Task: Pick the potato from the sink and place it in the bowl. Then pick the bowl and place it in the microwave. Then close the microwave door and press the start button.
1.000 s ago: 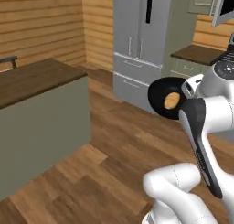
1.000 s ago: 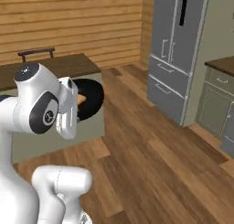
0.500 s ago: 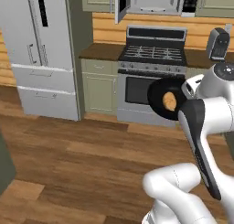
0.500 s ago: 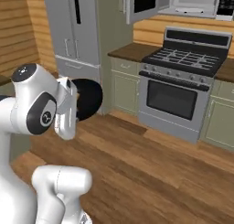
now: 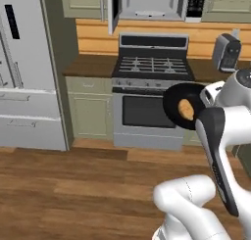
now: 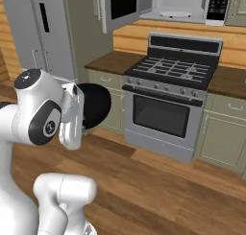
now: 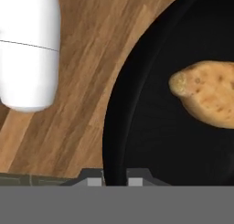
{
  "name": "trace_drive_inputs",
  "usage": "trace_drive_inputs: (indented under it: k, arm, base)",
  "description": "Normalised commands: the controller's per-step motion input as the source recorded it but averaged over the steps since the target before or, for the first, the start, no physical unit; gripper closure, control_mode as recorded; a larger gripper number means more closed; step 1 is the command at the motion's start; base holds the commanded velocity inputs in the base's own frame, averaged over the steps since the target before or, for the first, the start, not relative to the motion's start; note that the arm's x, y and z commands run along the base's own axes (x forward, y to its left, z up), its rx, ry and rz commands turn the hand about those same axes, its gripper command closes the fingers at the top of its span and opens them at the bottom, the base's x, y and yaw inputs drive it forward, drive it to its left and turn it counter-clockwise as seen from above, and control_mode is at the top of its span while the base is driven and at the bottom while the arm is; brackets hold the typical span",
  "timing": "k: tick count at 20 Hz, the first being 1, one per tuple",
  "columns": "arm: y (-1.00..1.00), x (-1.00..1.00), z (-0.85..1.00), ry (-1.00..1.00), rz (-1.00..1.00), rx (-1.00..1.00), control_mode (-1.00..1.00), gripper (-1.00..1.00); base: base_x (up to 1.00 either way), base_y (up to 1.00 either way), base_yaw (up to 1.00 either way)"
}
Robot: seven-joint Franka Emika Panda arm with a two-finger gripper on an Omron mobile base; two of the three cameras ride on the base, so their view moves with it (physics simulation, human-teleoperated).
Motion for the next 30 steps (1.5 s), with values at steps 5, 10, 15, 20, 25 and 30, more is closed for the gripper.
trace_drive_inputs:
  k: [5,10,15,20,25,30]
  arm:
    - [0.00,0.00,0.00,0.00,0.00,0.00,1.00,1.00]
    - [0.00,0.00,0.00,0.00,0.00,0.00,1.00,1.00]
    - [0.00,0.00,0.00,0.00,0.00,0.00,1.00,1.00]
    - [0.00,0.00,0.00,0.00,0.00,0.00,1.00,1.00]
    - [0.00,0.00,0.00,0.00,0.00,0.00,1.00,1.00]
    - [0.00,0.00,0.00,0.00,0.00,0.00,1.00,1.00]
  base:
    - [1.00,0.15,-0.14]
    - [1.00,0.01,-0.16]
    - [1.00,0.19,-0.16]
    - [1.00,0.46,-0.15]
    - [1.00,0.41,-0.07]
    - [1.00,-0.34,0.03]
